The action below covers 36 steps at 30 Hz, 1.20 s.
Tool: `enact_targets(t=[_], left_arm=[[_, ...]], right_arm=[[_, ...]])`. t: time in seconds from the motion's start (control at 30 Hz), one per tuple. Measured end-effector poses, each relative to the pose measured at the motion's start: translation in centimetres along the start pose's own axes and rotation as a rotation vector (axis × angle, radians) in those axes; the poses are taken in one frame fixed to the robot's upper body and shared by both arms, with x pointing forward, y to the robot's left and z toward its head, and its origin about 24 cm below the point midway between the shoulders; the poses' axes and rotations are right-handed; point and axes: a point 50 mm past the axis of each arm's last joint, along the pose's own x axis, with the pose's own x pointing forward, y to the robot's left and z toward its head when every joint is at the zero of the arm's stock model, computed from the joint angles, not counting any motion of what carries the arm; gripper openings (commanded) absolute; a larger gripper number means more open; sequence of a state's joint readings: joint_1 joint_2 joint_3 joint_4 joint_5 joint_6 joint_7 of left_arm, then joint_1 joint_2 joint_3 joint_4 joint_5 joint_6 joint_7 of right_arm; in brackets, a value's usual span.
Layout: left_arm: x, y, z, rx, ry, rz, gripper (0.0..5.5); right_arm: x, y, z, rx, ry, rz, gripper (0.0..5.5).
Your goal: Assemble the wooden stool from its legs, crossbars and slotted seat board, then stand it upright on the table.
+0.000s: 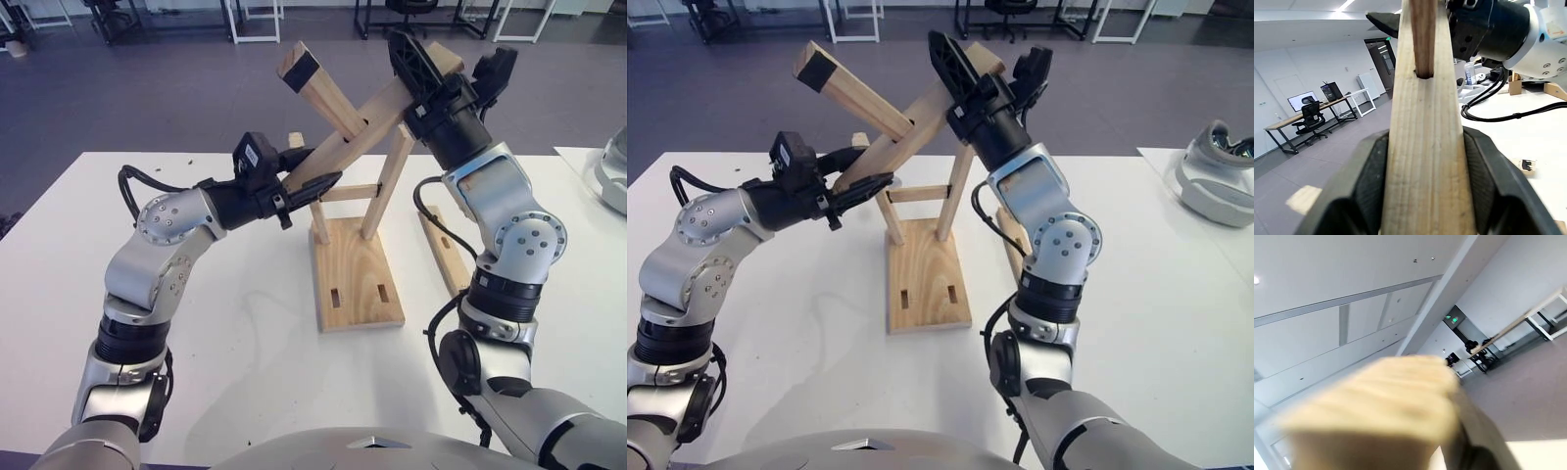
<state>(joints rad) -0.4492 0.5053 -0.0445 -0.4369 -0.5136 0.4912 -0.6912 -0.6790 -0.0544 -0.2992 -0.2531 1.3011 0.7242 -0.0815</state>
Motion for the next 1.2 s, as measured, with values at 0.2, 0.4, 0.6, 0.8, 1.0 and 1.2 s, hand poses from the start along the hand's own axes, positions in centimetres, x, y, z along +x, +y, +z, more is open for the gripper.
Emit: enact_targets(t=[0.2,0.4,0.6,0.8,1.0,1.2], left_arm=[[0.1,-1.3,-1.3,-0.033,0.043,-0.060,2.03],[-0.5,-3.0,-3.3,-0.101,0.103,-0.118,3.08],[-2.7,-4.0,-7.1,-0.172,0.241,-0.028,4.12],[-4.0,-4.1,-9.1,-0.138,0.338,0.050,4.31],[-3.9,-4.3,-9.3,-0.152,0.331,0.057,4.31],[-3.7,-4.6,-9.4,-0.159,0.329,0.041,4.31]], right_arm=[[-3.2,-0.8,-0.5,0.056,0.020,-0.078,1.08],[-8.8,-3.6,-1.2,0.008,0.007,-0.376,1.03],[-15.0,-4.2,-0.6,-0.205,0.012,-0.634,1.03],[-16.1,-3.9,0.2,-0.386,0.036,-0.662,1.04],[-15.2,-3.3,-0.4,-0.546,0.022,-0.630,1.04],[-14.1,-3.3,-1.8,-0.674,0.145,-0.444,1.04]])
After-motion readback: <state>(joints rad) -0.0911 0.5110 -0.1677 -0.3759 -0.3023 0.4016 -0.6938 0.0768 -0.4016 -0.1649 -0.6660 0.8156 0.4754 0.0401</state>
